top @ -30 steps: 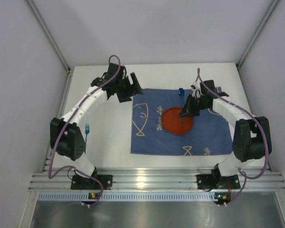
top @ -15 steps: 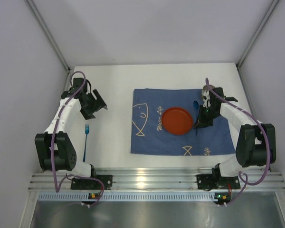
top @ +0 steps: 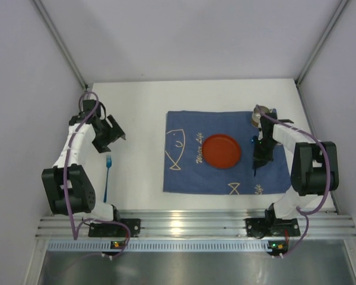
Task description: Set the dinner table for one person
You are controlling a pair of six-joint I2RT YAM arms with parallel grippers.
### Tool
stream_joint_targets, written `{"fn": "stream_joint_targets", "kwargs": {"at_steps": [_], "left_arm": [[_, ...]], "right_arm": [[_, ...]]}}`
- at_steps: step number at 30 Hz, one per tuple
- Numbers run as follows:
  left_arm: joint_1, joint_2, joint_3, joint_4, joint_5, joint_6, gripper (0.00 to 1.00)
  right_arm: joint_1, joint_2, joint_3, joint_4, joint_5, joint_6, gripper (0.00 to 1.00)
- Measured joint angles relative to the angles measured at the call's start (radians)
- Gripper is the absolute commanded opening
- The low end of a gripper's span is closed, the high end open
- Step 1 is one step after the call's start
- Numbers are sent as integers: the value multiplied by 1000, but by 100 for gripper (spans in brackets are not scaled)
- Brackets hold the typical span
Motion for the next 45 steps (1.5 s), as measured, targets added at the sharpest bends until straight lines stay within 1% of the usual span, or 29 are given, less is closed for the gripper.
{"fn": "stream_joint_targets", "kwargs": {"at_steps": [2, 3, 4, 5, 6, 9, 15, 18, 24, 25, 27, 34, 38, 39, 42, 43, 44, 45], "left_arm": [[25, 0, -3, -3, -4, 7, 82], [36, 0, -5, -5, -5, 10, 82], [46, 0, -8, -6, -6, 11, 82], [55, 0, -11, -10, -8, 14, 82], [61, 0, -14, -14, -10, 18, 82], [74, 0, -24, -21, -15, 25, 82], [104, 0, -55, -37, -64, 26, 82], [113, 4, -82, -40, -84, 21, 79], [115, 29, -146, -38, -115, 4, 79], [117, 33, -158, -35, -123, 2, 76], [123, 42, -180, -23, -134, 2, 75], [149, 135, -244, 35, -153, 6, 74], [155, 159, -243, 51, -137, 18, 62], [154, 161, -243, 55, -131, 19, 56], [154, 170, -240, 69, -101, 19, 44], [153, 173, -238, 71, -97, 18, 34], [153, 177, -235, 72, -91, 14, 26], [153, 180, -231, 74, -86, 13, 22]], "right_arm": [[-2, 14, 2, -4, 17, -4, 25], [-3, 19, 2, -5, 26, -5, 30], [-3, 24, 2, -8, 37, -3, 39], [-3, 27, 2, -11, 51, 1, 44], [-3, 27, 2, -15, 69, 2, 59], [-4, 27, 7, -24, 113, 7, 71], [-4, 20, 32, -38, 153, 12, 75], [-4, 1, 55, -51, 152, 12, 75], [-5, -31, 92, -72, 138, 11, 75], [-5, -34, 92, -73, 133, 11, 75], [-5, -35, 92, -80, 123, 11, 75], [-5, -37, 92, -84, 108, 11, 75], [-5, -38, 92, -84, 104, 11, 75], [-5, -38, 92, -84, 103, 11, 75], [-5, -38, 92, -84, 102, 11, 75], [-5, -38, 92, -84, 102, 11, 75], [-5, -37, 92, -84, 102, 11, 75], [-5, -38, 92, -84, 102, 11, 75]]}}
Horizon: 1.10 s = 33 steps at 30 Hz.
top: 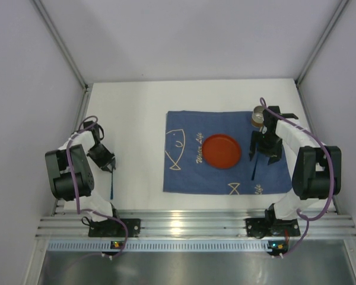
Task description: Set the dinner table for one person
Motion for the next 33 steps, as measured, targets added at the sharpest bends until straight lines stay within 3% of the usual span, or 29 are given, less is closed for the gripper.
{"fn": "stream_joint_targets", "kwargs": {"at_steps": [8, 18, 24, 29, 33], "left_arm": [[0, 43, 40, -25, 19, 2, 0], [-45, 53, 79, -47, -25, 43, 0], [-266, 77, 392, -41, -75, 72, 0], [-490, 171, 665, -8, 4, 88, 0], [-618, 282, 756, -8, 67, 90, 0]], "right_arm": [[0, 0, 0, 0, 0, 0, 75], [0, -3, 1, -1, -2, 2, 75], [-1, -32, 48, -22, -18, 10, 80], [-1, -63, 89, -30, -18, 12, 88], [-1, -90, 89, -44, -17, 11, 89]]}}
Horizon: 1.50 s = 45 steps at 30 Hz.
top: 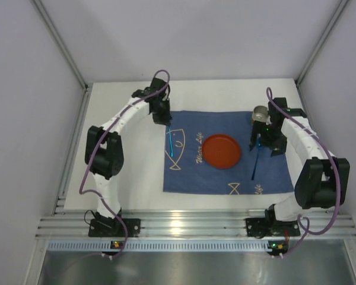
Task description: Set the dinner table for one person
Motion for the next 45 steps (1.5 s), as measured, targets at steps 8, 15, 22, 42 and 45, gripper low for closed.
{"fn": "stream_joint_targets", "kwargs": {"at_steps": [8, 15, 22, 42, 45], "left_arm": [[-147, 195, 56, -35, 49, -1, 0], [-189, 225, 80, -46, 58, -13, 41], [-166, 225, 86, -55, 7, -10, 59], [8, 267, 50, -37, -4, 56, 47], [6, 271, 51, -29, 12, 57, 44]], "right_arm": [[0, -56, -21, -15, 2, 5, 90], [0, -60, -39, -28, 2, 8, 91], [0, -60, -39, -28, 15, 8, 91], [0, -60, -16, -50, 35, 18, 91], [0, -60, -11, -53, 38, 18, 91]]}}
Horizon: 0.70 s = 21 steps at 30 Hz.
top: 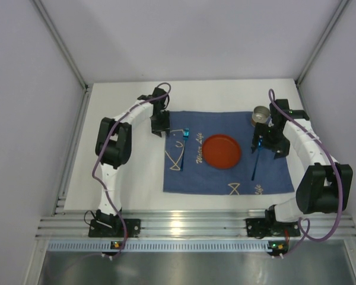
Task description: Set the dinner table for one person
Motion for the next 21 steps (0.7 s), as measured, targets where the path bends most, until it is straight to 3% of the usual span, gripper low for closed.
{"fn": "stream_joint_targets", "kwargs": {"at_steps": [2, 3, 6, 21], "left_arm": [[0, 0, 0, 0, 7, 0, 37], [1, 1, 0, 0, 10, 0, 23], [2, 10, 2, 6, 27, -2, 0], [30, 5, -14, 33, 83, -5, 0]], "right_arm": [[0, 0, 0, 0, 0, 0, 91], [0, 0, 0, 0, 0, 0, 91], [0, 0, 1, 0, 1, 1, 91], [0, 0, 2, 0, 2, 1, 91]]}}
